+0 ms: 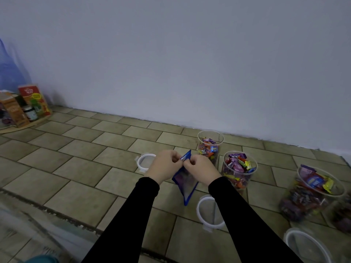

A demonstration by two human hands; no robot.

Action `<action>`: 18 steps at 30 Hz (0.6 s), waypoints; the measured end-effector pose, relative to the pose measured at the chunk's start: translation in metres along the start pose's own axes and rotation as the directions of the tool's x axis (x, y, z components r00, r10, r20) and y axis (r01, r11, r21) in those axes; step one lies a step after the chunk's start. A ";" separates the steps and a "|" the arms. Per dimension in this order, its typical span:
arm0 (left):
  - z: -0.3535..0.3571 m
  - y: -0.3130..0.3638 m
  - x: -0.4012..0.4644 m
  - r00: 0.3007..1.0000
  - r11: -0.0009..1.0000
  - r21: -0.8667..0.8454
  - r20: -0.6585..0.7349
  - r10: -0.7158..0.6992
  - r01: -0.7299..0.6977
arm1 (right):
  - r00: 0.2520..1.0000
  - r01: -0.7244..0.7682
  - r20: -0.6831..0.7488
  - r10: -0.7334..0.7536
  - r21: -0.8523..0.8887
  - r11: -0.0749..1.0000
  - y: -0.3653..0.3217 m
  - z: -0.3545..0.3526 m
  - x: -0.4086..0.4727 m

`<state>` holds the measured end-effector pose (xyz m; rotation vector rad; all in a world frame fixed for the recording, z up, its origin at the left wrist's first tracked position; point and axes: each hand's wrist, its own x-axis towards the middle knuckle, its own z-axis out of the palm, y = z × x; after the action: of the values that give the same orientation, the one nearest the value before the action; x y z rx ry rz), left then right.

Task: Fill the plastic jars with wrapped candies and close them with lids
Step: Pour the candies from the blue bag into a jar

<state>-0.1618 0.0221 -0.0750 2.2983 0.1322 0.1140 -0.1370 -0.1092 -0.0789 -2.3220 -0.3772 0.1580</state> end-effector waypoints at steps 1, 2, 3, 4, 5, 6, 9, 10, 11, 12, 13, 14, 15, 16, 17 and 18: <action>-0.001 0.000 0.000 0.999 0.999 0.041 -0.044 -0.002 0.003 | 1.000 0.005 -0.002 -0.005 -0.003 1.000 0.000 -0.001 -0.001; -0.003 0.000 -0.001 0.995 0.996 0.082 -0.095 -0.013 0.020 | 1.000 0.013 -0.007 -0.013 -0.002 1.000 -0.001 -0.001 -0.003; -0.006 -0.001 -0.001 0.992 0.995 0.095 -0.126 -0.028 0.041 | 1.000 0.021 -0.010 -0.021 0.009 1.000 -0.001 -0.003 -0.004; -0.009 -0.003 -0.001 0.992 0.996 0.076 -0.120 -0.041 0.051 | 1.000 0.028 -0.013 -0.028 0.024 0.999 -0.002 -0.004 -0.005; -0.012 -0.003 0.000 0.996 0.998 0.044 -0.081 -0.044 0.048 | 0.999 0.033 -0.019 -0.032 0.031 0.999 -0.003 -0.005 -0.006; -0.014 -0.002 -0.001 0.999 0.999 0.023 -0.034 -0.038 0.039 | 0.999 0.037 -0.028 -0.036 0.032 0.999 -0.004 -0.006 -0.007; -0.014 0.004 -0.002 1.000 1.000 -0.018 0.022 -0.015 0.016 | 0.997 0.018 -0.079 -0.014 0.046 0.999 -0.007 -0.007 -0.006; -0.013 0.007 -0.003 1.000 0.999 -0.038 0.012 -0.016 0.016 | 0.996 0.004 -0.091 0.001 0.054 0.999 -0.009 -0.007 -0.005; -0.011 0.008 -0.002 1.000 0.999 -0.050 0.004 -0.015 0.015 | 0.996 -0.015 -0.090 0.020 0.052 0.999 -0.010 -0.009 -0.005; -0.010 0.009 -0.002 1.000 0.998 -0.063 0.000 -0.018 0.018 | 0.997 -0.034 -0.073 0.037 0.043 0.998 -0.011 -0.012 -0.003; -0.009 0.010 -0.001 1.000 0.997 -0.079 0.008 -0.020 0.020 | 0.997 -0.051 -0.049 0.052 0.031 0.998 -0.011 -0.015 -0.002; -0.009 0.011 -0.001 1.000 0.995 -0.094 0.011 -0.021 0.022 | 0.998 -0.062 -0.029 0.062 0.018 0.998 -0.012 -0.017 0.000; -0.009 0.010 0.000 1.000 0.994 -0.110 0.015 -0.019 0.020 | 0.997 -0.070 -0.017 0.070 0.003 0.998 -0.013 -0.019 0.001; -0.009 0.009 0.000 1.000 0.991 -0.129 0.016 -0.025 0.027 | 0.997 -0.081 -0.009 0.081 -0.012 0.997 -0.014 -0.020 0.002; -0.009 0.006 0.002 0.999 0.990 -0.140 0.012 -0.033 0.035 | 0.996 -0.091 -0.004 0.091 -0.031 0.995 -0.015 -0.022 0.002; -0.010 0.003 0.003 0.999 0.990 -0.134 -0.010 -0.047 0.045 | 0.995 -0.102 0.000 0.102 -0.059 0.993 -0.015 -0.023 0.002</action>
<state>-0.1595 0.0277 -0.0656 2.1598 0.1792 0.1106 -0.1332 -0.1142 -0.0516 -2.4010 -0.2679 0.2026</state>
